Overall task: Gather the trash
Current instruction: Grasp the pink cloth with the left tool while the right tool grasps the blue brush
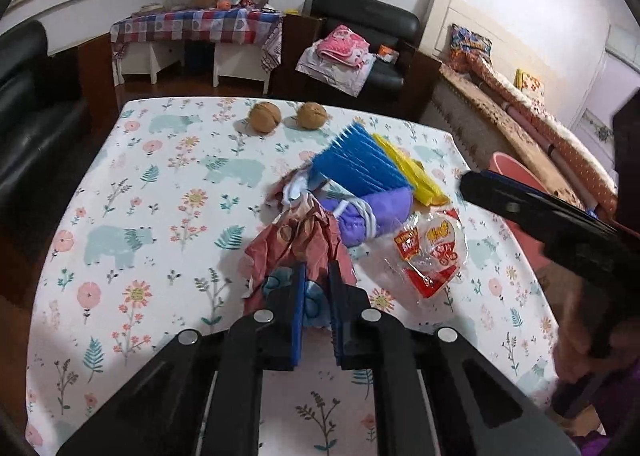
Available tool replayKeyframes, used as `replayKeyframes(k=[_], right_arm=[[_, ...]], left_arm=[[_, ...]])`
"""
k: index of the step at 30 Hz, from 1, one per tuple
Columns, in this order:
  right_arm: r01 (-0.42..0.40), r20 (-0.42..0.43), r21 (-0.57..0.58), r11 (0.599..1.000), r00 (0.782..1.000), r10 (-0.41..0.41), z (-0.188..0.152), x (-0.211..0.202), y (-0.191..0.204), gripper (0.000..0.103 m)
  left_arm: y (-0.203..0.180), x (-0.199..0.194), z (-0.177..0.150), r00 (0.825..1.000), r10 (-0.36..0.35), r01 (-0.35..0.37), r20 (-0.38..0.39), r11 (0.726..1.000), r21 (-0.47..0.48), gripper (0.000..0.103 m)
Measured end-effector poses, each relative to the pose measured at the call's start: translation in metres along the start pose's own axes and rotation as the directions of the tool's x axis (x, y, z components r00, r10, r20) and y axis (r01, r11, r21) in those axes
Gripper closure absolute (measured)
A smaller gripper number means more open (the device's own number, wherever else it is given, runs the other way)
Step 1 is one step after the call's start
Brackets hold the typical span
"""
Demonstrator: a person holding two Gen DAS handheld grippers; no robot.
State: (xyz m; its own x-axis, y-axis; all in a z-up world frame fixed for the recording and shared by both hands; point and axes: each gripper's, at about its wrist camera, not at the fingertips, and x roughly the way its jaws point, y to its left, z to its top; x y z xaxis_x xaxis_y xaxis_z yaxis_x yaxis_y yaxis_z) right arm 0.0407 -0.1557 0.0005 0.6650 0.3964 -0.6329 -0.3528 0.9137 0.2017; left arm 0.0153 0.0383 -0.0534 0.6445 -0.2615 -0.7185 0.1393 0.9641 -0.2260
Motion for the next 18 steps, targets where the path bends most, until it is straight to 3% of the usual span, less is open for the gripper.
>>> replayKeyframes(k=[8,16,18], right_arm=[[0.001,-0.077,-0.120,0.993,0.997,-0.010,0.025,0.053,0.020,0.055],[0.037,-0.088,-0.186,0.982,0.995,-0.054,0.029,0.083,0.032,0.055],[0.025,-0.097,-0.179,0.984,0.994,-0.043,0.030,0.086,0.033,0.069]], left_arm=[[0.021,-0.015,0.004,1.000,0.001,0.001,0.031,0.999,-0.055,0.093],[0.032,-0.010,0.005,0.999,0.035,-0.034,0.013,0.995,-0.091,0.093],[0.034,-0.010,0.005,0.999,0.043,-0.042,0.010,0.994,-0.100,0.093]])
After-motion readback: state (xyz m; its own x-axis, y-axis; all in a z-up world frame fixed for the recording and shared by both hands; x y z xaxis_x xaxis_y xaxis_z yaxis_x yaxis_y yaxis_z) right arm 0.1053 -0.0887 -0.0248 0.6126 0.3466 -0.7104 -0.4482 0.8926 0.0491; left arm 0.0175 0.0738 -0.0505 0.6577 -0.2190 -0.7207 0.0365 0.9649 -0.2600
